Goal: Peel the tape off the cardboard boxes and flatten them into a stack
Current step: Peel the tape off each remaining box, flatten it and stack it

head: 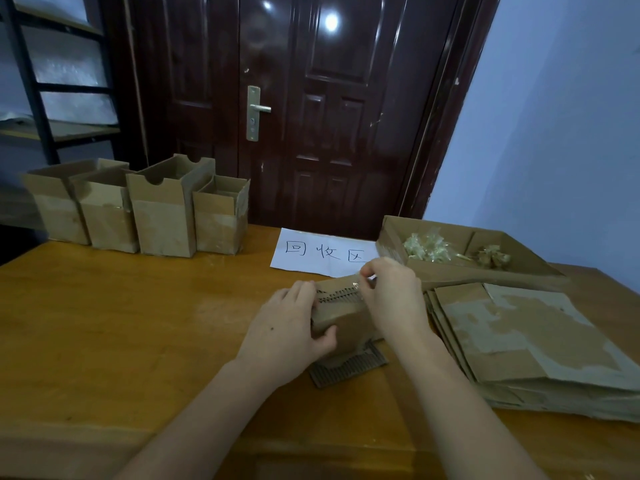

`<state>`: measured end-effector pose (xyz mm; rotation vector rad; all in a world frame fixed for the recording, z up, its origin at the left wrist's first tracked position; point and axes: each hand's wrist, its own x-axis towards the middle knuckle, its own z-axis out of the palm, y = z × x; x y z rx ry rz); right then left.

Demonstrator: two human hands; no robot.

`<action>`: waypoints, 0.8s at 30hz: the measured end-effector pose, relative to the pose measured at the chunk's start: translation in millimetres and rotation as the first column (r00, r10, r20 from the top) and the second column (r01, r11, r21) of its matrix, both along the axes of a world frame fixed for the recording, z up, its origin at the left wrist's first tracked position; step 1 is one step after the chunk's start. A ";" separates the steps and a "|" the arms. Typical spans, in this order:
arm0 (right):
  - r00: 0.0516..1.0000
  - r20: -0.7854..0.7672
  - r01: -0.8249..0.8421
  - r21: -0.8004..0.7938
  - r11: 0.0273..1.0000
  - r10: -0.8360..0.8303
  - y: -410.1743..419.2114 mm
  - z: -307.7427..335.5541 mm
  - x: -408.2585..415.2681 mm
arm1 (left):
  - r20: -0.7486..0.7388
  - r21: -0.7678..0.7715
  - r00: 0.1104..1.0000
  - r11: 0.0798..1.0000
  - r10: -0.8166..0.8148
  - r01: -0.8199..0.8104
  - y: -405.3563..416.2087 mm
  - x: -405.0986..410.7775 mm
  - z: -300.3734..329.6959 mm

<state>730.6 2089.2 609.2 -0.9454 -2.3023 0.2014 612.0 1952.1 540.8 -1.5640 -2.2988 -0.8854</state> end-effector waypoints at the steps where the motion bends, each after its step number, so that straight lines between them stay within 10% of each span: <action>1: 0.997 0.048 -0.060 0.008 0.998 0.060 -2.8 -1.9 -0.2 | -0.017 -0.002 1.000 1.000 0.013 -0.013 2.2 1.5 2.0; 5: 0.972 0.116 -0.199 -0.050 0.979 0.204 -11.9 -16.5 -0.9 | -0.060 -0.012 0.998 0.999 0.035 -0.036 8.0 7.3 0.3; 18: 0.994 -0.074 0.078 -0.092 0.993 -0.085 13.5 -12.1 6.4 | -0.060 -0.152 0.998 0.987 0.034 -0.043 4.9 -2.0 10.7; 24: 0.981 0.051 -0.180 -0.083 0.980 0.185 7.1 -21.4 7.8 | -0.207 -0.239 0.975 0.963 0.074 -0.124 17.8 1.8 34.0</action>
